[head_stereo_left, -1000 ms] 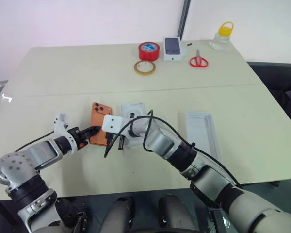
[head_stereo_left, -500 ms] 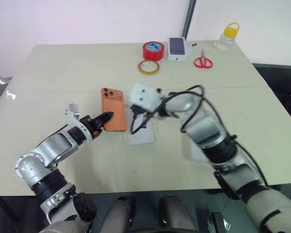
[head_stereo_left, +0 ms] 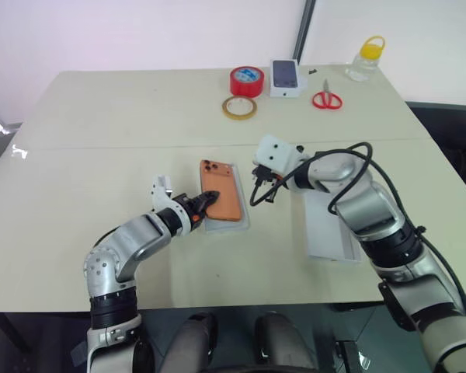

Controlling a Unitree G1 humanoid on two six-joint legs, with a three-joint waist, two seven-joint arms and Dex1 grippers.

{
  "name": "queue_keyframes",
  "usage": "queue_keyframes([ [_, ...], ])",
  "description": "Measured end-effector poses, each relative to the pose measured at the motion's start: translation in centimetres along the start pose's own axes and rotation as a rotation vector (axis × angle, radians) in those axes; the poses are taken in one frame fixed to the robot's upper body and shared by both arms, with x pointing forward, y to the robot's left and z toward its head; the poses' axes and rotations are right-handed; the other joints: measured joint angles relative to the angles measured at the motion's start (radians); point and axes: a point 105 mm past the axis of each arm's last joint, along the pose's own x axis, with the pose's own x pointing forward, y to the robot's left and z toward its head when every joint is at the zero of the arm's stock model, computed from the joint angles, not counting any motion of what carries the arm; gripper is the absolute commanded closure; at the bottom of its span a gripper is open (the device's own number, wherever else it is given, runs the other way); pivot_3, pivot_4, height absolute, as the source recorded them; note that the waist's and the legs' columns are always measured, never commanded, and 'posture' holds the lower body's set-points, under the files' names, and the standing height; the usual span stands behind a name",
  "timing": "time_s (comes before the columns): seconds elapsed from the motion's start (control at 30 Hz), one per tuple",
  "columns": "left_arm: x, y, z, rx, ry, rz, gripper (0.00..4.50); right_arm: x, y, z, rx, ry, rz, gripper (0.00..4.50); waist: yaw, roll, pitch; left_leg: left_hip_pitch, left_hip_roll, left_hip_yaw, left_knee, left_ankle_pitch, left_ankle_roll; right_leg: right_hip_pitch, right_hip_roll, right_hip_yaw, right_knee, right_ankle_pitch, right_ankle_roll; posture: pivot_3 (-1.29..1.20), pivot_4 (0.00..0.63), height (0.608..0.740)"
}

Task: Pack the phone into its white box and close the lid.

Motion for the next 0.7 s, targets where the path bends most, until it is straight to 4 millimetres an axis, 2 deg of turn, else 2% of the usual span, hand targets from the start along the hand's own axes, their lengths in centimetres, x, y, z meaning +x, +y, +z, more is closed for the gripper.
queue_keyframes([
  [0.07, 0.1, 0.0, -0.1, -0.002, 0.002, 0.006, 3.50, 0.0, 0.0, -0.2, 0.003, 0.004, 0.002, 4.50, 0.000, 0.000, 0.000, 0.000, 0.000, 0.000, 0.000, 0.000, 0.000, 0.000, 0.000, 0.000, 0.000, 0.000, 0.000, 0.00, 0.150, 0.740],
  [0.1, 0.2, 0.0, -0.1, -0.004, 0.001, 0.002, 3.21, 0.0, 0.1, -0.2, 0.003, 0.003, 0.002, 4.50, -0.001, 0.000, 0.000, 0.000, 0.000, 0.000, 0.000, 0.000, 0.000, 0.000, 0.000, 0.000, 0.000, 0.000, 0.000, 0.00, 0.150, 0.740],
  [0.3, 0.1, -0.5, -0.5, 0.047, 0.024, -0.004, 0.27, 0.1, 0.1, -0.1, -0.003, -0.002, 0.003, 4.50, -0.001, 0.000, 0.000, 0.000, 0.000, 0.000, 0.000, 0.000, 0.000, 0.000, 0.000, 0.000, 0.000, 0.000, 0.000, 0.00, 0.150, 0.740],
  [0.7, -1.5, -0.8, -0.4, 0.362, 0.122, 0.072, 0.27, 0.4, 0.1, -0.3, -0.003, 0.000, 0.001, 4.50, -0.003, 0.000, 0.000, 0.000, 0.000, 0.000, -0.001, 0.000, 0.000, 0.000, 0.000, 0.000, 0.000, 0.000, 0.000, 0.00, 0.150, 0.740],
])
